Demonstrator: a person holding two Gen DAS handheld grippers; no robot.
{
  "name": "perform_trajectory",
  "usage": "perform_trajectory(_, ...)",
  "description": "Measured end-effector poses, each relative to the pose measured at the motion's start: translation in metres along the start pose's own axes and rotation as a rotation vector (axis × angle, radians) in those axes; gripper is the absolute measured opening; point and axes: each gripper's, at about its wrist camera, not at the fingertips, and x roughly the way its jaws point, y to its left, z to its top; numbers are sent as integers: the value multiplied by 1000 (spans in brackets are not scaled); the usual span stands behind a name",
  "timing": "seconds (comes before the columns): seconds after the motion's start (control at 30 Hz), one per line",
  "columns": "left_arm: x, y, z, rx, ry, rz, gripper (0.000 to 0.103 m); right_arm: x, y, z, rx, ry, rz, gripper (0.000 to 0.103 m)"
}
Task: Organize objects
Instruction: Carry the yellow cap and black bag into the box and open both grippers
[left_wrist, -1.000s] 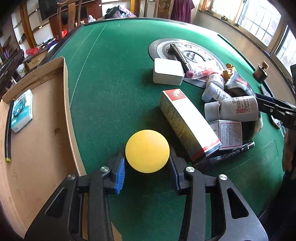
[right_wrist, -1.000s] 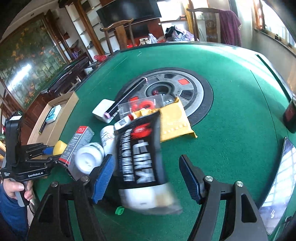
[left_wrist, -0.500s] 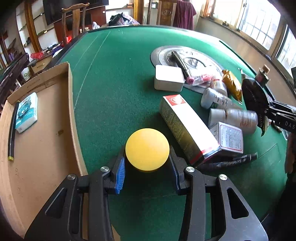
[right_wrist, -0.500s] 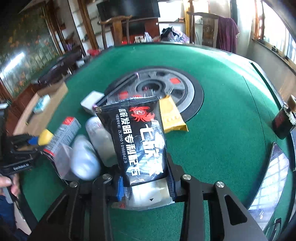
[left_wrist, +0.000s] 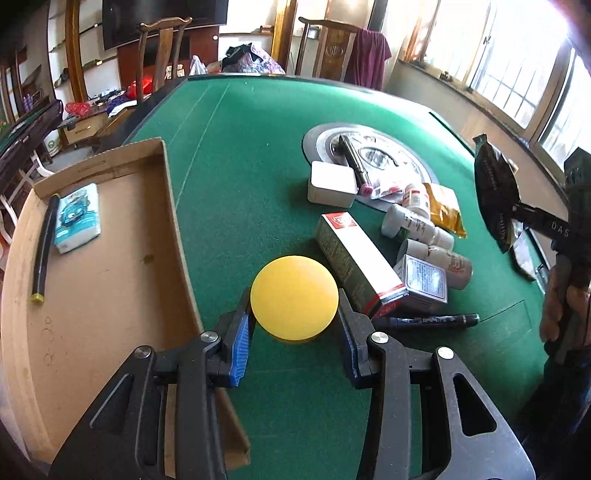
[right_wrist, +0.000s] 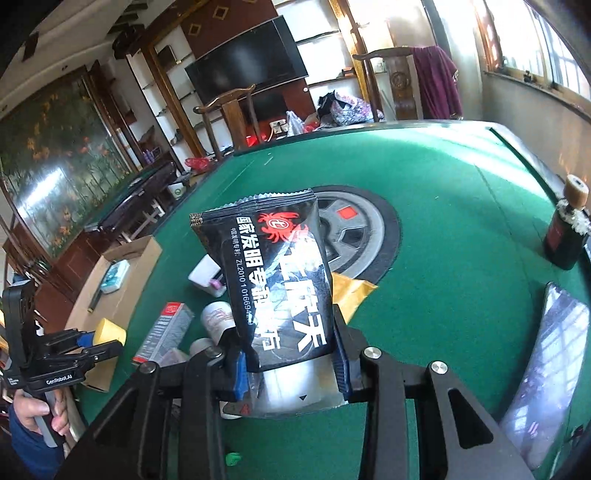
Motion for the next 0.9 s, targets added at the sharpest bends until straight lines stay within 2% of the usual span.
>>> perform_trajectory(0.17,-20,19,-1,-38,-39,-14,40,0,41,-10,-11,18,66,36)
perform_trajectory(0.37,-42,53,-6,-102,-87,-15,40,10,123,-10,-133,73,133,36)
perform_trajectory(0.6,-57,98,-15,-190,-120,-6,40,52,196,0,-195,178,187,36)
perform_trajectory(0.9,-51,137,-18,-280,-103,7,40,120,260,11,-191,307,202,36)
